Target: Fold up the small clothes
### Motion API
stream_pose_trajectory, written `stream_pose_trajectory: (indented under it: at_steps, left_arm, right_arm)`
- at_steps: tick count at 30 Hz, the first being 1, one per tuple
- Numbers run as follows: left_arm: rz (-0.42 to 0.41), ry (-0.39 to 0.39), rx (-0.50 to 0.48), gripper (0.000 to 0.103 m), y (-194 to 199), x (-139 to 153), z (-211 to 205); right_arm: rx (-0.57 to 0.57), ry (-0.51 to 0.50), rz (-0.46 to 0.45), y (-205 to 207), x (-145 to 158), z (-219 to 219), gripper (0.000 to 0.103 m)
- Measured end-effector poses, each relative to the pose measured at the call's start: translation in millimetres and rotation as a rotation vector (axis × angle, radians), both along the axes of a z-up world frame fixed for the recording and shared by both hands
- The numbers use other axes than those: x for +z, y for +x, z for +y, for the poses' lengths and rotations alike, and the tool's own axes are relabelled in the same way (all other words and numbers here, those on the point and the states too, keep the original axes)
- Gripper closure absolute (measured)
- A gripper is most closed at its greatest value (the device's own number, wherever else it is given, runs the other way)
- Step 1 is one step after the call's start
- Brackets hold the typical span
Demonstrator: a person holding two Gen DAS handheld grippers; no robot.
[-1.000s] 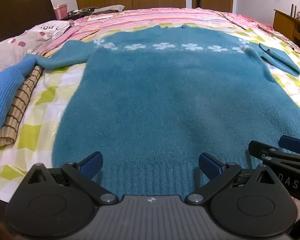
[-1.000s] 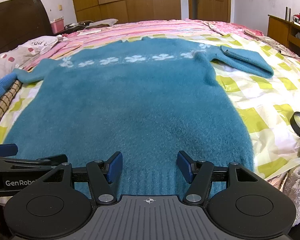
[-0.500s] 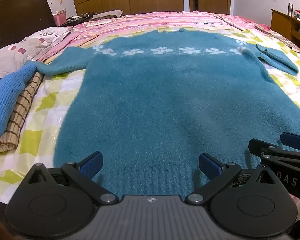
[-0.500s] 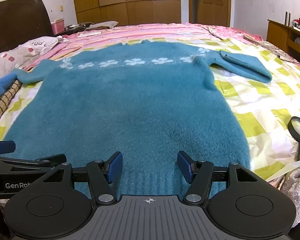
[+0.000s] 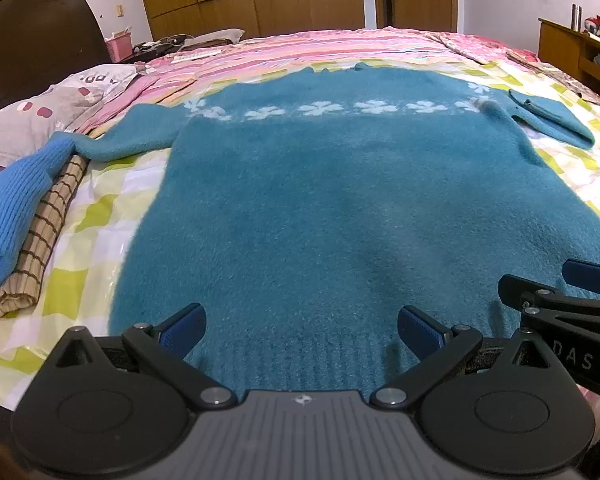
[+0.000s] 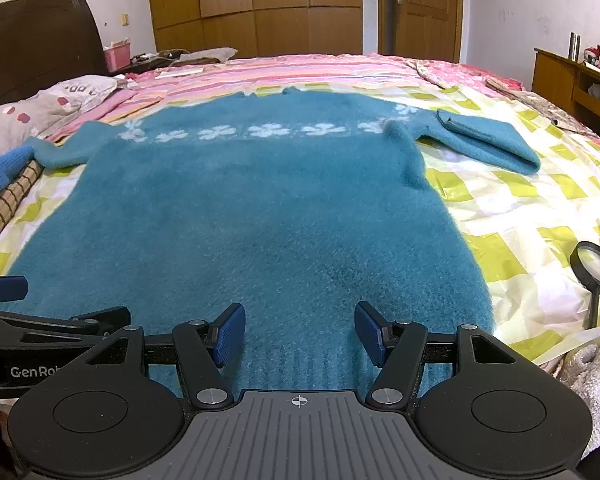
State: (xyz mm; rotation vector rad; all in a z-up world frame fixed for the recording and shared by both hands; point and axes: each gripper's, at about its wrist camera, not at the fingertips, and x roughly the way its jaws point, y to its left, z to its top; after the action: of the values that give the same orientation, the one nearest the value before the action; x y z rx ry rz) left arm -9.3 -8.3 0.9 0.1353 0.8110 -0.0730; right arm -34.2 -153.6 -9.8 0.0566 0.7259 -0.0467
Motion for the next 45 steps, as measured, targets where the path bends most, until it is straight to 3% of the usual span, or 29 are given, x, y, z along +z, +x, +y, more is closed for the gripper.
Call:
stream_pose_trajectory:
  at_steps: [21, 32, 45]
  left_arm:
    - [-0.033, -0.007, -0.033, 0.000, 1.8, 6.9, -6.7]
    - [-0.051, -0.023, -0.053, 0.000, 15.1, 13.8, -18.9]
    - [-0.044, -0.020, -0.064, 0.000, 24.8, 12.6, -27.6]
  right_arm:
    - [-0.018, -0.001, -0.035, 0.2, 2.2, -6.1, 0.042]
    - [-0.050, -0.015, -0.099, 7.4, 9.6, -19.4, 0.042]
    - [-0.065, -0.027, -0.094, 15.9, 7.7, -26.0, 0.042]
